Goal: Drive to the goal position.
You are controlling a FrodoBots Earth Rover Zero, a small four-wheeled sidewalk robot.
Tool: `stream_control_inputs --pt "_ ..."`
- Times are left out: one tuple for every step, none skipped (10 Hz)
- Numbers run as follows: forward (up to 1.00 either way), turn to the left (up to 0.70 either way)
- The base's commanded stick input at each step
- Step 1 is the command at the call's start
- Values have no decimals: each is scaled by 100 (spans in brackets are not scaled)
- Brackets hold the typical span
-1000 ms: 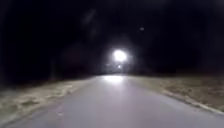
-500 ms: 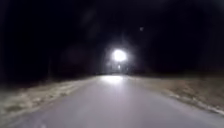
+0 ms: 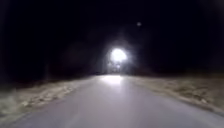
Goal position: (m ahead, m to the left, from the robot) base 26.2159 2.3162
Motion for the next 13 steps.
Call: stream_control_inputs --pt "85 0" --pt "85 0" --pt "85 0" --pt "85 0" --pt "85 0" --pt "85 0" --pt "85 0" --pt "85 0" --pt "85 0" --pt "85 0" --pt "85 0" --pt "85 0" --pt "85 0"
